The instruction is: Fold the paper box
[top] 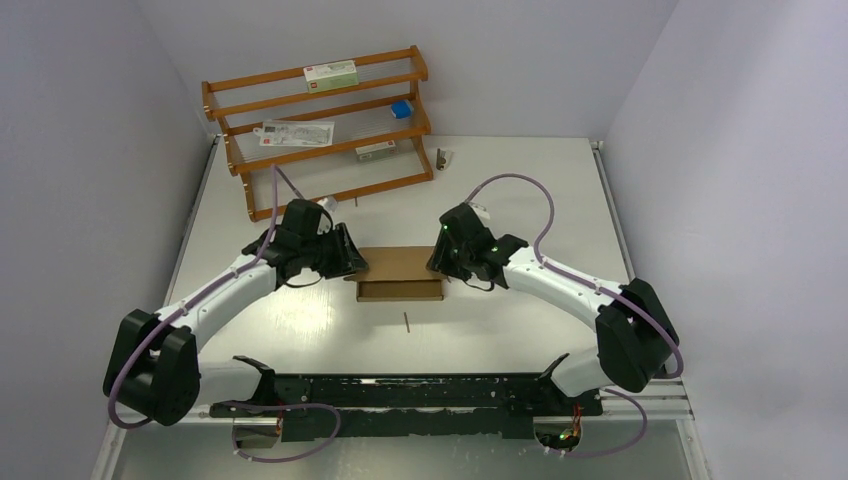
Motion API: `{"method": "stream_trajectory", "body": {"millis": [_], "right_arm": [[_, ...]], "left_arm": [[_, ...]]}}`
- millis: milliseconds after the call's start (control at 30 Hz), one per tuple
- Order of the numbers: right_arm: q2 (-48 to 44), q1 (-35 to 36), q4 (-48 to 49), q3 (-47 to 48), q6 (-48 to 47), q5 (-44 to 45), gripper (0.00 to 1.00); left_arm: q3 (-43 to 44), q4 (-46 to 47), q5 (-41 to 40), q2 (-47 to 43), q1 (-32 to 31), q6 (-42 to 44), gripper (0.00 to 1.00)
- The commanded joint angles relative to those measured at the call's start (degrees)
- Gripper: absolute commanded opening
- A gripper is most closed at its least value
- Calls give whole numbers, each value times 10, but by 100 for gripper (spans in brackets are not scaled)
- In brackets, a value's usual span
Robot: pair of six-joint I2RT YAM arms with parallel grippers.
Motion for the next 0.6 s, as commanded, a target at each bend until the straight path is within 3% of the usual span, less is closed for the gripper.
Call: {"method": "stream_trajectory", "body": {"millis": [0,200,567], "right_arm": [[2,2,39,-12,16,-35,42],[6,2,98,-47,12,-51,39],[25,2,151,-94,-58,0,39]], "left_arm": [[-11,55,50,-7,-2,-36,42],[-46,105,44,-14,-2,-61,35],[-70,82,-2,9,-2,22,34]]}}
